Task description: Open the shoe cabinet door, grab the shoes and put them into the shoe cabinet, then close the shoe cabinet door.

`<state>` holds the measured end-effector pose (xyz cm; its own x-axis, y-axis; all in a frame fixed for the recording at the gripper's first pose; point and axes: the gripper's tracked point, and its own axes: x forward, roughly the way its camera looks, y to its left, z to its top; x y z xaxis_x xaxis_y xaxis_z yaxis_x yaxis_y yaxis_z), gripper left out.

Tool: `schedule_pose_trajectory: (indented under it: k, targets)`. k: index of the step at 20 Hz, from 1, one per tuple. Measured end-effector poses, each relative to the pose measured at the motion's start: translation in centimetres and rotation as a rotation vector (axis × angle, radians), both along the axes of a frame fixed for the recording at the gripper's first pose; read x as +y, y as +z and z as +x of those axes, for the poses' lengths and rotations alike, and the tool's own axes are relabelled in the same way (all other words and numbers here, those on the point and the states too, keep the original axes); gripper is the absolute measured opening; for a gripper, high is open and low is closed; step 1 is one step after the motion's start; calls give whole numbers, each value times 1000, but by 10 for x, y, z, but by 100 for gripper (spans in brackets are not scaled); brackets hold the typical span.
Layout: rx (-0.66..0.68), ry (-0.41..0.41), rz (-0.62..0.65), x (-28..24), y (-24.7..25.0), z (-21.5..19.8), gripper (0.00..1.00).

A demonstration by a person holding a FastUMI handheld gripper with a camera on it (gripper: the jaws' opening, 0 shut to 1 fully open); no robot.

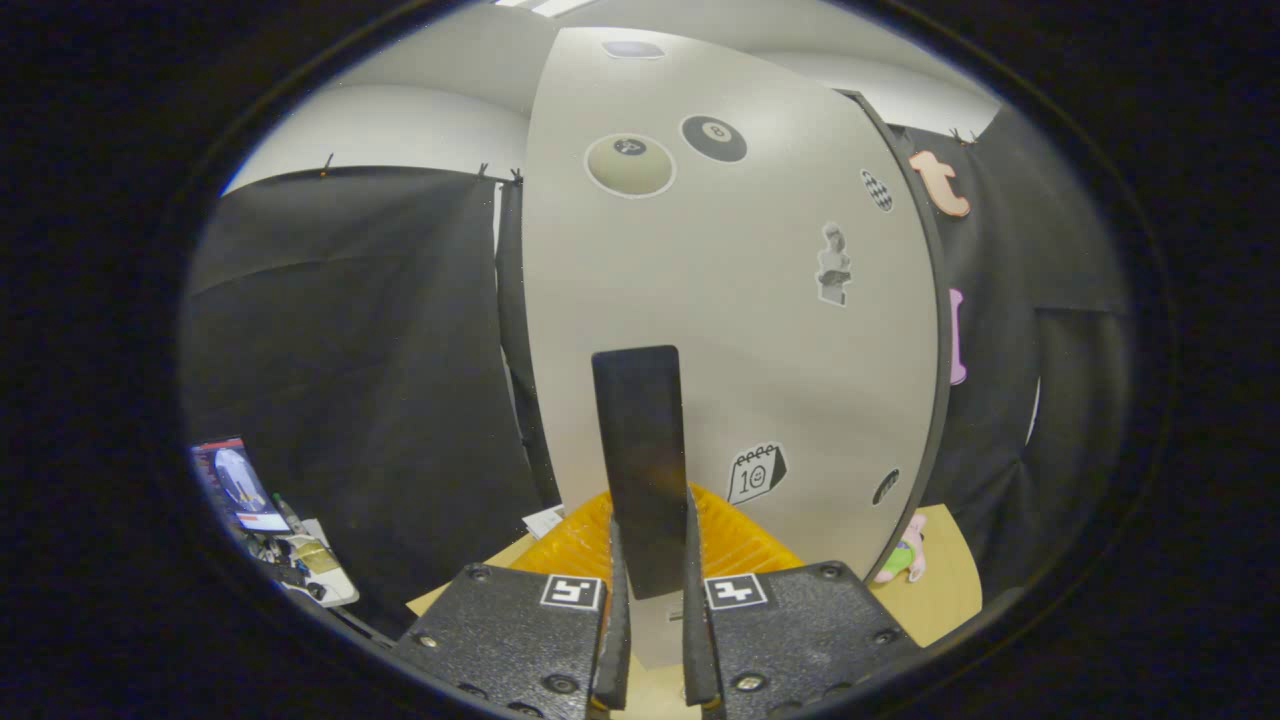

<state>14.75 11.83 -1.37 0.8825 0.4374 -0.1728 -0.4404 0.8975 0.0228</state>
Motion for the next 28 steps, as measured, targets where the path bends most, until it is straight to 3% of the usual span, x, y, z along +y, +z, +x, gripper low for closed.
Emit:
schedule_pose_trajectory:
  k: [14,21,28]
  targets:
    - [-3,-23,-9,-38,3,-16,24]
    - [-22,-93,1,-66,6,-21,20]
    - [-68,-250,-23,-105,11,-14,10]
